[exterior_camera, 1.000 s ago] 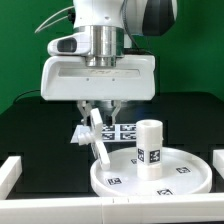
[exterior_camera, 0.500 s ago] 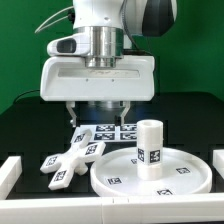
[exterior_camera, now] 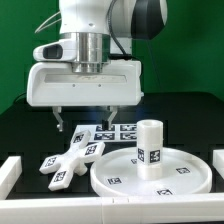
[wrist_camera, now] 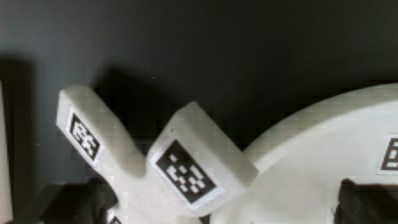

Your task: Assemble round table

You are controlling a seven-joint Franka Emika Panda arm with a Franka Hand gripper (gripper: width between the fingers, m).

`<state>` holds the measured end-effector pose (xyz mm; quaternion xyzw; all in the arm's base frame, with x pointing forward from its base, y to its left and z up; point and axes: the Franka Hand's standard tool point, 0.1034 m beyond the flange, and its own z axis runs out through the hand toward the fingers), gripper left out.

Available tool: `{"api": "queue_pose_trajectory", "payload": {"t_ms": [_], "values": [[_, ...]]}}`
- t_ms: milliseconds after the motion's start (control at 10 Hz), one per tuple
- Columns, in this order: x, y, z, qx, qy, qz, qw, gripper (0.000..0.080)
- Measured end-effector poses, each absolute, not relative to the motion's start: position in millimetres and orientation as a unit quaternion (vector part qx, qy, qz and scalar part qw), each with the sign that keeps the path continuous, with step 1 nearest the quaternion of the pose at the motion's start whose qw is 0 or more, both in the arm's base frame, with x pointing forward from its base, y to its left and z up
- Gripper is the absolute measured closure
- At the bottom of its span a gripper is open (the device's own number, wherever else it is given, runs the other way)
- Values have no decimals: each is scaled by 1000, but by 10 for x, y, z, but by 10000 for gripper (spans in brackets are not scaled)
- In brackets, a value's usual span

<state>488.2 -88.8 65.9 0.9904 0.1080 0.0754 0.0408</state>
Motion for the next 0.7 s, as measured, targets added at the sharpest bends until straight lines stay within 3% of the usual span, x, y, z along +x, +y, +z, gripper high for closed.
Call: {"api": "queue_pose_trajectory", "payload": {"t_ms": [100, 300, 400, 700], "values": [[4880, -890, 658, 990, 108, 75, 41, 151], [4962, -1047, 712, 987, 155, 41, 21, 151], [5045, -1048, 750, 985, 157, 59, 30, 151], [5011, -1040, 726, 986, 157, 54, 28, 151]]}}
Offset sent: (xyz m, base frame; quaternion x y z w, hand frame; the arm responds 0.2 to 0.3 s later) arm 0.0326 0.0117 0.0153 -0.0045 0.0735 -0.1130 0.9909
